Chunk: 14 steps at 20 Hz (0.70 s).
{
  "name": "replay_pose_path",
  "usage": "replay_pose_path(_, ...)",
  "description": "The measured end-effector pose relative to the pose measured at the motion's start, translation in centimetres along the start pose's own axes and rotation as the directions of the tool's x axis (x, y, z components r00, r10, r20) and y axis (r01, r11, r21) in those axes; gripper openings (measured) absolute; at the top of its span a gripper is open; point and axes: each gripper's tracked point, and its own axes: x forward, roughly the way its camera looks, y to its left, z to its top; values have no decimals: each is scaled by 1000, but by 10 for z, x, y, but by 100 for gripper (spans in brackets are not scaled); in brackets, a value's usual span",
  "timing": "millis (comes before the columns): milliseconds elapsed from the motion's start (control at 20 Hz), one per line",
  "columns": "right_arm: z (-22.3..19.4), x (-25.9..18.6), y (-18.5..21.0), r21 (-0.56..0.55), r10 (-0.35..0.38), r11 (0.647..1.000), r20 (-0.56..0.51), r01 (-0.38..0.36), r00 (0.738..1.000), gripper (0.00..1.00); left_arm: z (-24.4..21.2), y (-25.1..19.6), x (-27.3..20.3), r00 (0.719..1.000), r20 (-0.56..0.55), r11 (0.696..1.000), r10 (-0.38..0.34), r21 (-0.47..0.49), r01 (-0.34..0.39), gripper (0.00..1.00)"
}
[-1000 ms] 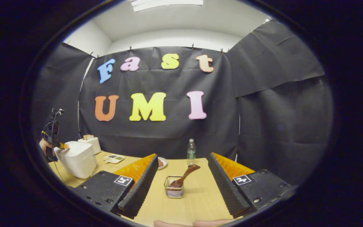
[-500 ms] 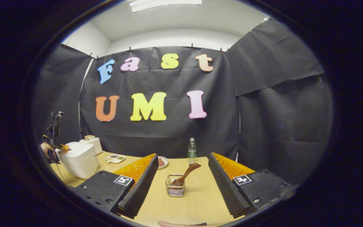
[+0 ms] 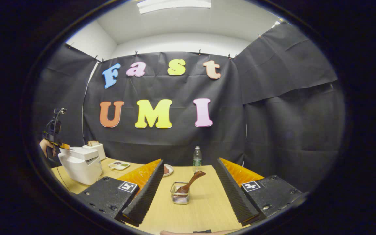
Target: Close the left gripper, press the button to open the rice cooker; take a wooden spoon from the chopstick holder with the right hand, scoop a spoonful of rice and pour it into the rice cooker, then put the wooden spoon back into the chopstick holder.
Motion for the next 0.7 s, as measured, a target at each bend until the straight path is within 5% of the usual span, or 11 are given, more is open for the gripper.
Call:
replay_pose_path(150,-7,1,2,17,8,1000,-21,-7,1000,100,2,-8,-28,999,-13,999,-37,-38,36,0)
replay_pose_path(250,-10,4,-4,31,-19,999,-28,20,999,100,1,-11,-47,999,0,998,-49,-48,49,31)
replay_pose_path(300,-14,7,-8,34,-30,999,-32,31,999,100,-3,-12,-56,999,1,998,-47,-44,47,67)
replay_pose_path(350,-16,9,-8,37,-32,999,-37,33,999,100,-9,-15,-65,999,0,998,-50,-40,50,75)
replay_pose_path(550,-29,16,-6,42,-26,999,-70,29,997,100,-14,-26,-102,997,66,998,-49,-23,51,82)
replay_pose_path(700,-38,24,-4,40,-15,999,-79,19,997,100,-6,-30,-126,987,158,999,-32,-14,35,97)
